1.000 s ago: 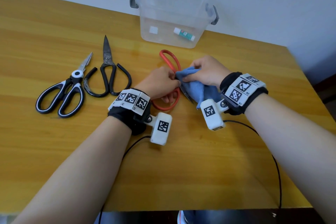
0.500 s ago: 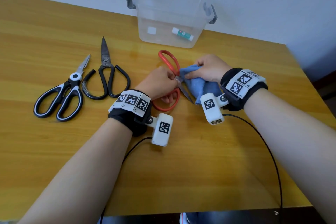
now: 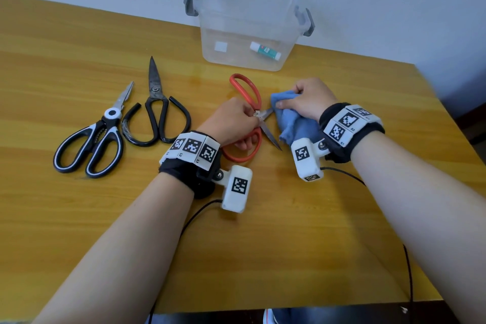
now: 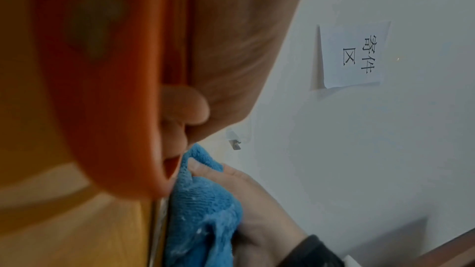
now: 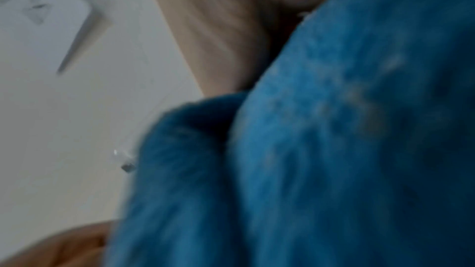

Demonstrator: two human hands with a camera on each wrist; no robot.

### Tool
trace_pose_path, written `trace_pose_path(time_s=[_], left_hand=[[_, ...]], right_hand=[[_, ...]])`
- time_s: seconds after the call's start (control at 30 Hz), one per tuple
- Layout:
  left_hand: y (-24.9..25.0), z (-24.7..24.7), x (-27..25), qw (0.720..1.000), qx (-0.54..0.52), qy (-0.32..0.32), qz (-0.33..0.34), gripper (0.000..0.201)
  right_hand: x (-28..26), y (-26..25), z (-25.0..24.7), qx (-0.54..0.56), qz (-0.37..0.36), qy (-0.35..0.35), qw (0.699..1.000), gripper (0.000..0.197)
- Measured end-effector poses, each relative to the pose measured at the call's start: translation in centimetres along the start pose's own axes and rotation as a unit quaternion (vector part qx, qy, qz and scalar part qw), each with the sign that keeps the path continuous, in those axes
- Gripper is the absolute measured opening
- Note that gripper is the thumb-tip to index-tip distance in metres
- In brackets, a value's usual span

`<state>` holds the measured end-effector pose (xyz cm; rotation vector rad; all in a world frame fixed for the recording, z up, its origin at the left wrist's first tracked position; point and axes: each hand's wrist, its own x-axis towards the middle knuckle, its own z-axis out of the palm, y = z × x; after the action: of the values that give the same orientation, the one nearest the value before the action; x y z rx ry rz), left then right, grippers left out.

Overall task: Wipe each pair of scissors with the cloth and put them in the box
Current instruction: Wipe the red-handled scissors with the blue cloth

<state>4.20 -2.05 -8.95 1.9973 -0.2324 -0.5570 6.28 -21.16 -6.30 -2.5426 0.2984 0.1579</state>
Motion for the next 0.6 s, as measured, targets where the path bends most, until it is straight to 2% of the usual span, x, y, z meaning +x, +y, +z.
trace_pose_path(time_s=[0.03, 0.17, 0.27, 0.37, 0.43, 0.6], left_hand=[[0.0, 0.0, 0.0, 1.000, 0.000, 0.001, -0.001, 0.026], [0.0, 0.0, 0.0, 1.000, -0.005, -0.005, -0.002, 0.021], [0.0, 0.0, 0.0, 1.000, -0.016, 0.003, -0.004, 0.023], [0.0, 0.0, 0.0, 1.000, -0.016, 0.007, -0.004, 0.029], [0.0, 0.0, -0.1, 1.000, -0.016, 0.009, -0.002, 0.030], [0.0, -0.4, 0.0, 0.999, -0.043, 0.011, -0.010, 0.019]], right_hand=[[0.0, -0.1, -0.1, 0.008, -0.004, -0.003, 1.000, 0.032], [-0.7, -1.4, 0.5, 0.024, -0.025, -0.097, 0.995, 0.032], [-0.2, -1.4, 1.0, 0.044, -0.007, -0.090, 0.995, 0.030], [0.7, -0.7, 0.8, 0.052, 0.014, -0.025, 0.998, 0.033], [0.9, -0.6, 0.3, 0.059, 0.010, -0.006, 0.998, 0.035], [0.3, -2.4, 0.6, 0.084, -0.024, -0.081, 0.993, 0.030]])
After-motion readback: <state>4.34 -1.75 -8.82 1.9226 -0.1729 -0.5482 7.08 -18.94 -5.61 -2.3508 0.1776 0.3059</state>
